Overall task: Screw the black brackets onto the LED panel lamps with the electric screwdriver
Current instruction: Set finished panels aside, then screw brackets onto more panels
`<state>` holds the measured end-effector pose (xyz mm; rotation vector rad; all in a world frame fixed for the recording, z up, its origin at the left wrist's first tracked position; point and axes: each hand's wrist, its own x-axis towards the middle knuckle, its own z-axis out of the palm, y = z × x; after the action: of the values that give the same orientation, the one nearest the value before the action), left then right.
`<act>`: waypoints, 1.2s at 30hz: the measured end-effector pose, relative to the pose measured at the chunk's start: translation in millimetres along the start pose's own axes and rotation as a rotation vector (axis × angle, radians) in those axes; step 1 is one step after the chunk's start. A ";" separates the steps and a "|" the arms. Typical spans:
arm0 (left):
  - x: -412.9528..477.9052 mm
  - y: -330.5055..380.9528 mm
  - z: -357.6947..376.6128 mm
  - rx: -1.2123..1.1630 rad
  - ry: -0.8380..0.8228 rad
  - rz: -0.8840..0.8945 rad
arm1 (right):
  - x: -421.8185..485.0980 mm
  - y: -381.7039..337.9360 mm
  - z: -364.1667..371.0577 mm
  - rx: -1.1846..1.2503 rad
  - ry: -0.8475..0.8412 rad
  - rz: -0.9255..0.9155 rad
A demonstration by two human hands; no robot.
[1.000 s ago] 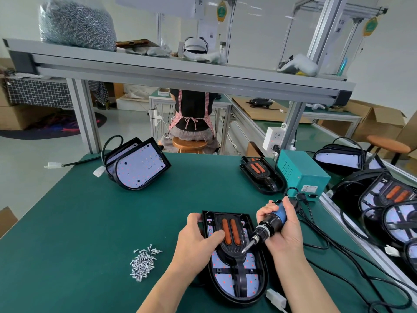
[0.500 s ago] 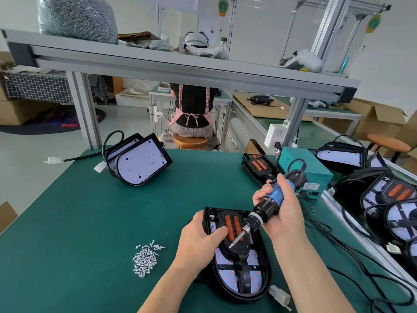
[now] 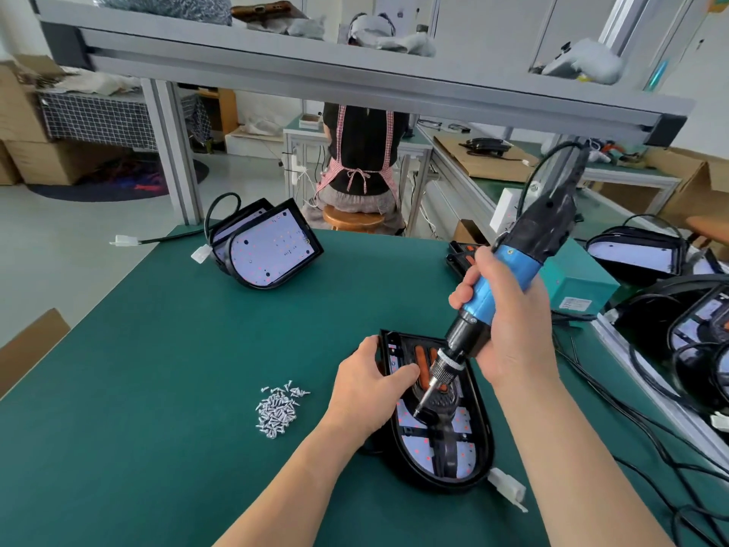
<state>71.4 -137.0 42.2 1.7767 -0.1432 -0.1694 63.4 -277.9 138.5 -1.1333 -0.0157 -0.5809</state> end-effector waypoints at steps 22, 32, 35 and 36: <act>-0.4 0.6 -0.6 0.059 0.017 0.017 | -19.8 12.3 12.4 -0.146 -0.215 -0.069; 1.1 0.9 0.5 0.124 0.016 -0.006 | -26.0 20.7 17.3 -0.213 -0.251 -0.117; 0.9 0.8 1.0 0.101 0.014 -0.007 | -24.8 20.4 15.2 -0.196 -0.244 -0.108; 0.7 0.7 1.2 0.090 0.013 -0.013 | -24.2 20.0 13.9 -0.183 -0.236 -0.096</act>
<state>71.9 -138.4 42.6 1.8681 -0.1322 -0.1631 55.4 -249.8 120.5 -1.3808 -0.2249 -0.5393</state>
